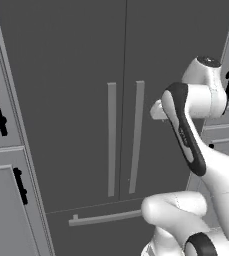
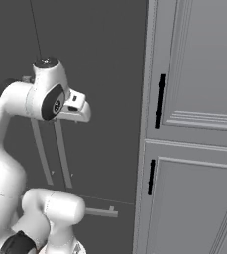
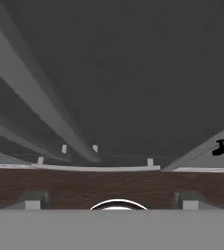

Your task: Take the strawberry from the fridge and place it on top of the pancake, located on the dining counter.

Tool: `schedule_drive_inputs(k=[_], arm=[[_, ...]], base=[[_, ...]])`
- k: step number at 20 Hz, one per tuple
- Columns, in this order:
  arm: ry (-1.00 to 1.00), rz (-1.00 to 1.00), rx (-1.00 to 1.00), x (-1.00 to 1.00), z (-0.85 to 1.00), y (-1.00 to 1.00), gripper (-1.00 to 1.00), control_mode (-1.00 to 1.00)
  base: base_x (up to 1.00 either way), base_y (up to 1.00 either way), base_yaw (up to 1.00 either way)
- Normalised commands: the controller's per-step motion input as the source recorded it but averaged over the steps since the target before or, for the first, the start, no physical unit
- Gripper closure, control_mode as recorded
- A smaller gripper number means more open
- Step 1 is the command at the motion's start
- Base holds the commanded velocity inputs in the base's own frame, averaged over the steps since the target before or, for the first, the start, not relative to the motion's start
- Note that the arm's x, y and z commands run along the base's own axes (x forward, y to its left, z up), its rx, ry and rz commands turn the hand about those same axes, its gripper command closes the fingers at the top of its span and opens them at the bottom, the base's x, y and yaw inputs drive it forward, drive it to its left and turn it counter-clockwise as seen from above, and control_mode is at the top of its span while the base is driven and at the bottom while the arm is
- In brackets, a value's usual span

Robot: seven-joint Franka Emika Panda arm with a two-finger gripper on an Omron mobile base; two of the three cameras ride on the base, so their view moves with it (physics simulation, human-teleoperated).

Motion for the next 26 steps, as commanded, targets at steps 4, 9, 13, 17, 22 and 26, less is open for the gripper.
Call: schedule_drive_inputs(k=[4,9,13,17,22,26], arm=[[-0.26,-0.03,-0.02,-0.86,0.38,0.09,-1.00,-1.00],[-0.02,-0.03,-0.01,-0.78,0.27,0.00,-1.00,-1.00],[0.15,0.00,0.00,-0.48,0.14,0.00,-1.00,-1.00],[0.06,0.00,0.00,-0.46,0.01,0.04,-1.00,-1.00],[-0.30,0.00,0.00,-0.40,0.00,0.16,-1.00,-1.00],[-0.07,0.00,0.00,-0.14,0.00,0.34,-1.00,-1.00]], base=[[0.00,0.00,0.00],[0.00,0.00,0.00],[0.00,0.00,0.00],[0.00,0.00,0.00],[0.00,0.00,0.00],[0.00,0.00,0.00]])
